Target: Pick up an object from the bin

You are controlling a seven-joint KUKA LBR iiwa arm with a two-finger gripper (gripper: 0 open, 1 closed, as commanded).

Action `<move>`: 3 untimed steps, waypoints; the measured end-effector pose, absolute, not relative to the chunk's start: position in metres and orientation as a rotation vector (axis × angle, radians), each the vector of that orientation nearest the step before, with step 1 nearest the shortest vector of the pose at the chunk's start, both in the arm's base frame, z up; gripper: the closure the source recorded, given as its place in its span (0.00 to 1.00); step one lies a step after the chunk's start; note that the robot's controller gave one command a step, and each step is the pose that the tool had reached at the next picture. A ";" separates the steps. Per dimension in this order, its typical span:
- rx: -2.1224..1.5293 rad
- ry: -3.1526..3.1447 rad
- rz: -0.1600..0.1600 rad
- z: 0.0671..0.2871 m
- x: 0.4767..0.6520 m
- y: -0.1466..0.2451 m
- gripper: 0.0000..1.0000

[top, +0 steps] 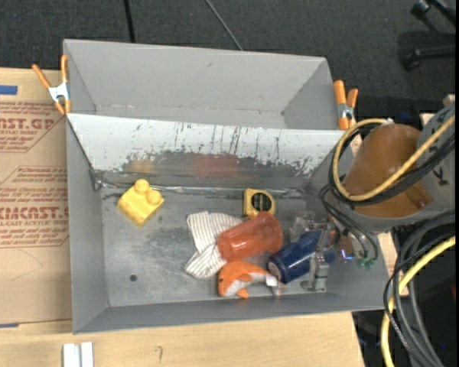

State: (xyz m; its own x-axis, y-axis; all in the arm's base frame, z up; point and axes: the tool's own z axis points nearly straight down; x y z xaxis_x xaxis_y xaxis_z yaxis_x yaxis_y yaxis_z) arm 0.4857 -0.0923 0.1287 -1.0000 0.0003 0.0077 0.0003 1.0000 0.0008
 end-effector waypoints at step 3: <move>-0.048 -3.139 -0.001 0.069 0.491 -0.086 1.00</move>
Offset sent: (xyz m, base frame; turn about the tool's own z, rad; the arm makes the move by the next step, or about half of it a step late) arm 0.0116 0.0098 -0.0578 0.1873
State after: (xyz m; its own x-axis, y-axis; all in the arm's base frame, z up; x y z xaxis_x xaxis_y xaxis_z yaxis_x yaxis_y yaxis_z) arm 0.4906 -0.0860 0.0690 -0.9995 0.0306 0.0017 0.0306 0.9995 0.0004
